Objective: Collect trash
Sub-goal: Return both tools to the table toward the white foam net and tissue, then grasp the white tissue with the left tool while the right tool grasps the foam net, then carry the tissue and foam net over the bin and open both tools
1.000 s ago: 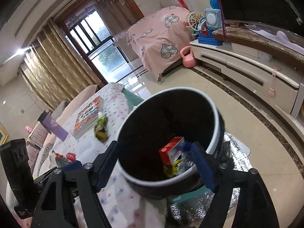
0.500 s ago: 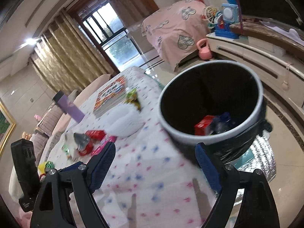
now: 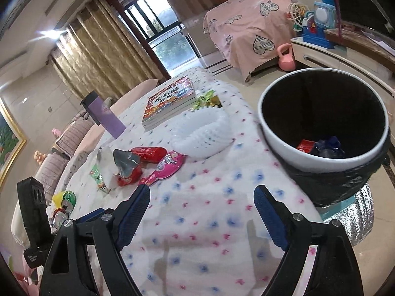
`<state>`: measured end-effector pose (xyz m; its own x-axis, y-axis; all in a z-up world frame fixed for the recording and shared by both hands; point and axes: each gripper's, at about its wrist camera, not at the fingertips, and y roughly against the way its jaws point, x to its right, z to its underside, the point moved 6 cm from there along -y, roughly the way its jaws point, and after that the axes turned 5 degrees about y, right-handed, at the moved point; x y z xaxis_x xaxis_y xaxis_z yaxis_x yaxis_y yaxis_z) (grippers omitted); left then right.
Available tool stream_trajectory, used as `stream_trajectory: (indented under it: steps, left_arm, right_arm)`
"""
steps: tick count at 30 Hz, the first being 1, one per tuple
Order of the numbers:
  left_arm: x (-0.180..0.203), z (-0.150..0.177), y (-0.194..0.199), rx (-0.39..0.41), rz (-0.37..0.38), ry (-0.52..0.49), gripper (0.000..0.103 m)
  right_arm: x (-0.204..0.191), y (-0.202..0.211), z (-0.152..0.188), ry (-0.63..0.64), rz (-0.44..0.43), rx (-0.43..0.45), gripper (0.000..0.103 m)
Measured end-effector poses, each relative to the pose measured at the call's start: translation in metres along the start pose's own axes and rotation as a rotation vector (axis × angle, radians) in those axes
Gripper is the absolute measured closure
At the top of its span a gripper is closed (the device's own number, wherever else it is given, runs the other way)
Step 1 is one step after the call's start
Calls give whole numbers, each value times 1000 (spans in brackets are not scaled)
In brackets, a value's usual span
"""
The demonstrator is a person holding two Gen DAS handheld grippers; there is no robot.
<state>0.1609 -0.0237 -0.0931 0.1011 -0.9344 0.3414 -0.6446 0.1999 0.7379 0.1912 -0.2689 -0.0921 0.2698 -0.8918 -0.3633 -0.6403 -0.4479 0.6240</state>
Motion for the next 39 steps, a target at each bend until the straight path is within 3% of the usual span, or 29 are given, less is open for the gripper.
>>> stream_trajectory:
  steps: [12, 24, 25, 27, 29, 31, 33, 39]
  left_arm:
    - [-44, -40, -3, 47, -89, 104, 12]
    - [-52, -81, -38, 41, -129, 103, 15]
    - [-52, -80, -39, 39, -131, 96, 18]
    - [-48, -80, -41, 40, -144, 66, 35]
    - [-44, -78, -39, 47, -120, 38, 53]
    - [-41, -78, -35, 55, -110, 36, 76]
    - [-39, -75, -30, 58, -97, 33, 77]
    - [-17, -66, -9, 84, -49, -23, 81]
  right_arm:
    - [-7, -16, -20, 11, 15, 18, 15]
    - [9, -48, -53, -8, 56, 27, 20]
    - [11, -52, -54, -4, 68, 20, 25]
    - [15, -63, -55, -2, 85, -4, 35]
    - [20, -75, -52, -9, 84, -38, 65]
    - [22, -77, -48, -7, 85, -46, 80]
    - [20, -73, -45, 9, 85, -32, 88]
    - [13, -48, -41, 31, 67, 10, 90]
